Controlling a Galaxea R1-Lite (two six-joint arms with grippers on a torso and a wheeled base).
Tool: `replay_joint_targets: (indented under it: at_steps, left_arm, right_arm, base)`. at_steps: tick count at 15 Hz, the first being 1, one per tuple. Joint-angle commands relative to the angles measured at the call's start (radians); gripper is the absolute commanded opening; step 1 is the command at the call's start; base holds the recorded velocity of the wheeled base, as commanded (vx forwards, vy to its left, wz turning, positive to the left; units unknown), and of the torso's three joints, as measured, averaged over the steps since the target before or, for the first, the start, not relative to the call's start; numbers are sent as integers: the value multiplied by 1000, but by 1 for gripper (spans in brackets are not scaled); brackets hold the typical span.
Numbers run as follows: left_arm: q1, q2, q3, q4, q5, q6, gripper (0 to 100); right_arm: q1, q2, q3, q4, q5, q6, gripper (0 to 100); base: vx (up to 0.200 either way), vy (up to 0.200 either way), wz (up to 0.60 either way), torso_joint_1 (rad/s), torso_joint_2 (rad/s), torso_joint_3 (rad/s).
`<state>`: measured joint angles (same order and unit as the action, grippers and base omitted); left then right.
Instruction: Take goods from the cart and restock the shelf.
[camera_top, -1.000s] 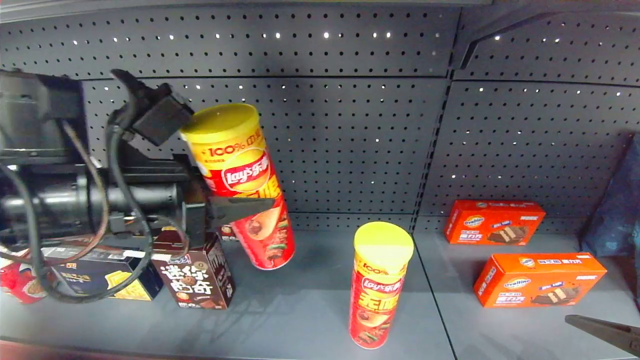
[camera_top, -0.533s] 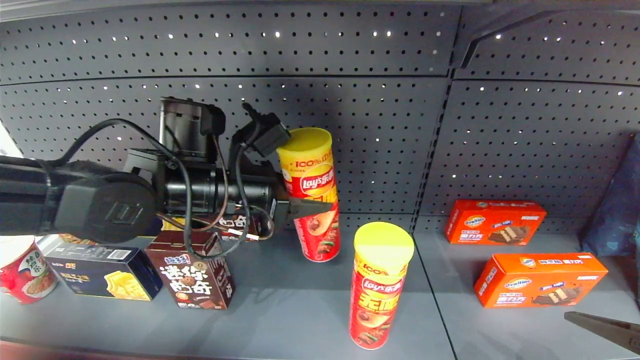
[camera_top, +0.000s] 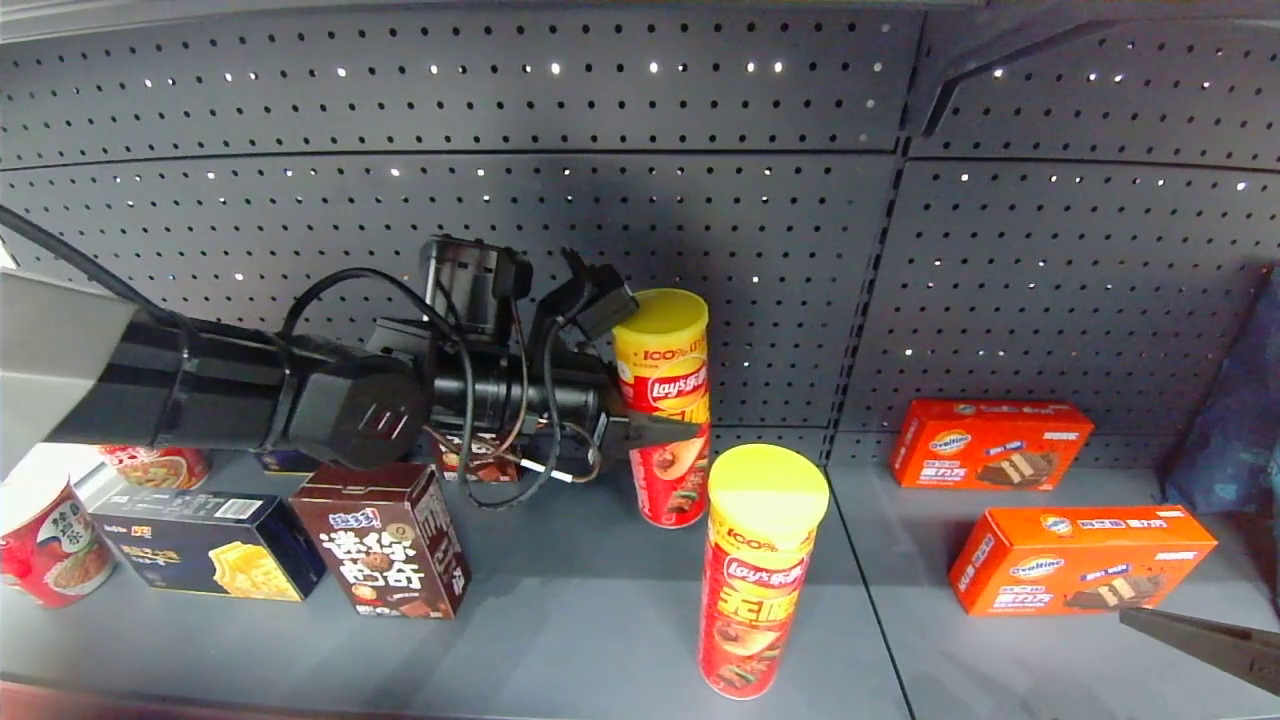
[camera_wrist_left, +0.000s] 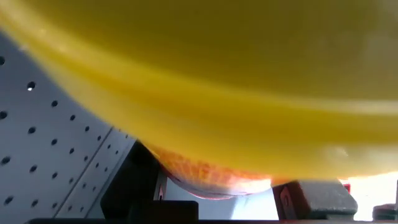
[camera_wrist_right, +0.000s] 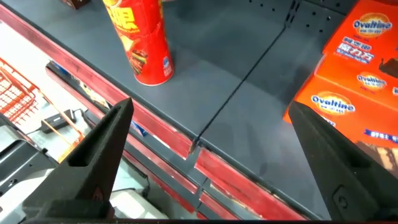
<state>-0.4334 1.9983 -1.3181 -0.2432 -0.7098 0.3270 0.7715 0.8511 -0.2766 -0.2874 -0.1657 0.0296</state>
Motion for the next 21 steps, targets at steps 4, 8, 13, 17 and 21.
replay_joint_targets:
  at_steps: [4, 8, 13, 17, 21]
  left_arm:
    - [-19, 91, -82, 4, -2, 1, 0]
    - [-27, 148, -141, 12, -2, 3, 0]
    - [-27, 185, -164, 15, -2, 3, 0]
    - [-25, 212, -187, 15, -2, 4, 0]
    - [-22, 238, -199, 15, -2, 21, 0]
  right_arm:
    - [2, 14, -6, -2, 0, 0, 100]
    - [0, 14, -4, -2, 0, 0, 100]
    - [3, 13, -1, -2, 2, 0, 100]
    - [8, 8, 2, -2, 2, 0, 100]
    - [8, 6, 5, -1, 2, 1, 100]
  base:
    - [0, 0, 0, 0, 0, 0]
    - [0, 0, 0, 0, 0, 0]
    - [0, 0, 0, 0, 0, 0]
    - [0, 0, 0, 0, 0, 0]
    - [0, 0, 0, 0, 0, 0]
